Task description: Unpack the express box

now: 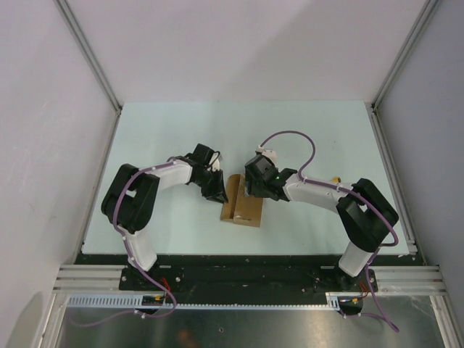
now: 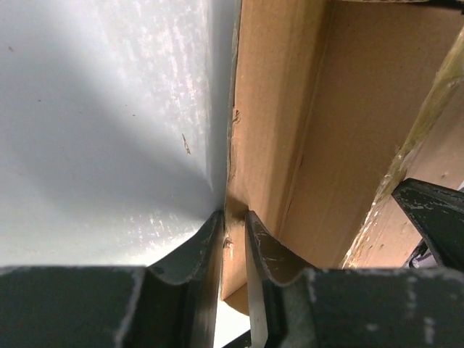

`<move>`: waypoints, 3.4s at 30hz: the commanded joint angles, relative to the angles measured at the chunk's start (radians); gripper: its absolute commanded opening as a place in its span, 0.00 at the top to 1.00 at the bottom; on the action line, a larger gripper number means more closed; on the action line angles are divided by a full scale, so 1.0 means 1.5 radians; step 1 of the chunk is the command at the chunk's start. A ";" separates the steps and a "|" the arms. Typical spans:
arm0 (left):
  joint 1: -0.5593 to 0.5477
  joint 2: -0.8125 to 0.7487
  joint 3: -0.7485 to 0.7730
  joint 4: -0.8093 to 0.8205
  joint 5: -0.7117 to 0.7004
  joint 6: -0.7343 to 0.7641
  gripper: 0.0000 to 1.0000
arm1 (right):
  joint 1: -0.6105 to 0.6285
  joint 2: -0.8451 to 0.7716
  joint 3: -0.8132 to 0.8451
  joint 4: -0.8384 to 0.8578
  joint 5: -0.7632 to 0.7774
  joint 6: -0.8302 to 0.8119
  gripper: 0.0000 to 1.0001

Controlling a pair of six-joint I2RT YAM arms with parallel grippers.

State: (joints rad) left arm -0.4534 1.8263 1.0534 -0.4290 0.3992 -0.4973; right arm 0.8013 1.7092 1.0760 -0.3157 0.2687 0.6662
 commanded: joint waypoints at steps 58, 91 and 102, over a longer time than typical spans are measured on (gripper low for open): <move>0.058 -0.231 0.009 -0.046 0.098 -0.074 1.00 | 0.058 -0.113 0.068 -0.014 -0.016 -0.101 0.20; 0.059 -0.222 0.046 -0.096 0.055 -0.020 1.00 | -0.001 -0.097 0.005 -0.101 0.052 -0.031 0.30; 0.061 -0.258 0.077 -0.129 0.077 -0.025 1.00 | -0.036 -0.114 -0.032 -0.096 0.050 -0.032 0.30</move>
State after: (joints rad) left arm -0.3679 1.5078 1.1061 -0.6071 0.4782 -0.5491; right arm 0.7559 1.5387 1.0546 -0.4202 0.3016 0.6201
